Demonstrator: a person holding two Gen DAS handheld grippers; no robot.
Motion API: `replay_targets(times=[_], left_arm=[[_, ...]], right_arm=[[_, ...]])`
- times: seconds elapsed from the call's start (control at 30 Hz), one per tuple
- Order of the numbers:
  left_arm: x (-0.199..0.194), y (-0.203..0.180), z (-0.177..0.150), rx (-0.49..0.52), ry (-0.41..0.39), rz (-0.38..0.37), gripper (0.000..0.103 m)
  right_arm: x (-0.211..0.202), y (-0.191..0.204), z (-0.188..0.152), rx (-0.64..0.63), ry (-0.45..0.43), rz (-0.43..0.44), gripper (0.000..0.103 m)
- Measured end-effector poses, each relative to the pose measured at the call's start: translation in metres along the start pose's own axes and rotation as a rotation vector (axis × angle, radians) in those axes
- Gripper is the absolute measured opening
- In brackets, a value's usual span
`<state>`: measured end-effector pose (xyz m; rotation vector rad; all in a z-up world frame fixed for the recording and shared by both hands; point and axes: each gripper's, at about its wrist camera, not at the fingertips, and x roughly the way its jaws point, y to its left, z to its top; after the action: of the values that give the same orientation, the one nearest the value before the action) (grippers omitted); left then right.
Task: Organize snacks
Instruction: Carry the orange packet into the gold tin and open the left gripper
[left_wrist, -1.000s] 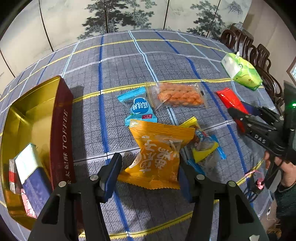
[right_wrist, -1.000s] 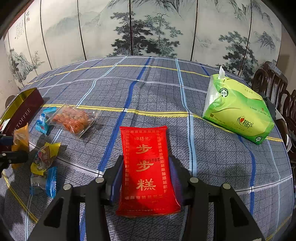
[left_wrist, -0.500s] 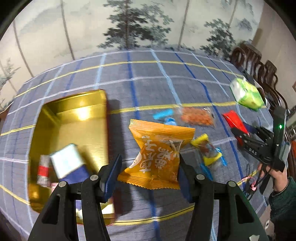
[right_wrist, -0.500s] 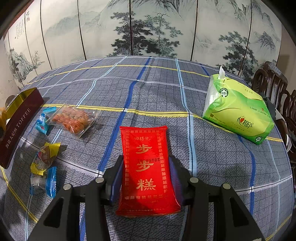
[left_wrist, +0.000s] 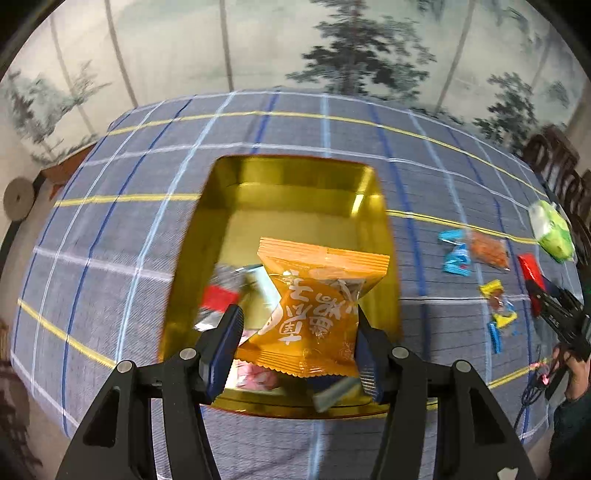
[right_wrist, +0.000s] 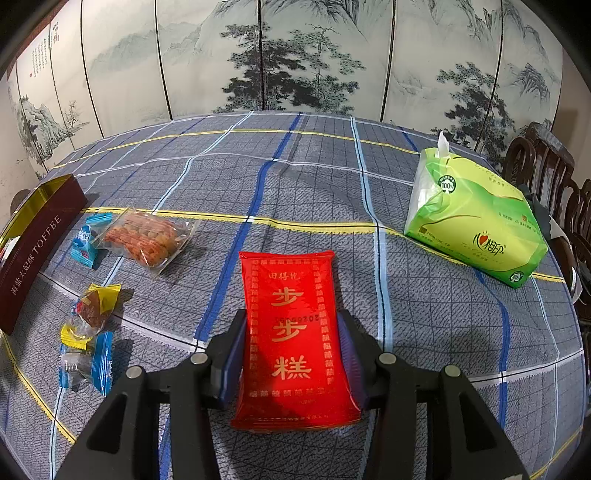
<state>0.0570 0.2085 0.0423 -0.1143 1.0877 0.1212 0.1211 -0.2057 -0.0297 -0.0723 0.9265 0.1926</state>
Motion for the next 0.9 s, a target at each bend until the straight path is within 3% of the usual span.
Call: replay_targets(times=[0.47,0.9], left_arm=[[0.024,0.03,-0.011,-0.033,0.083,0.056,0.053],[0.026,0.039,-0.018,-0.029,0.089,0.083,0.053]], right_arm=[[0.0,-0.001,0.0,0.0,0.001,0.001,0.048],[0.0,0.0,0.0,-0.001,0.001,0.001,0.048]])
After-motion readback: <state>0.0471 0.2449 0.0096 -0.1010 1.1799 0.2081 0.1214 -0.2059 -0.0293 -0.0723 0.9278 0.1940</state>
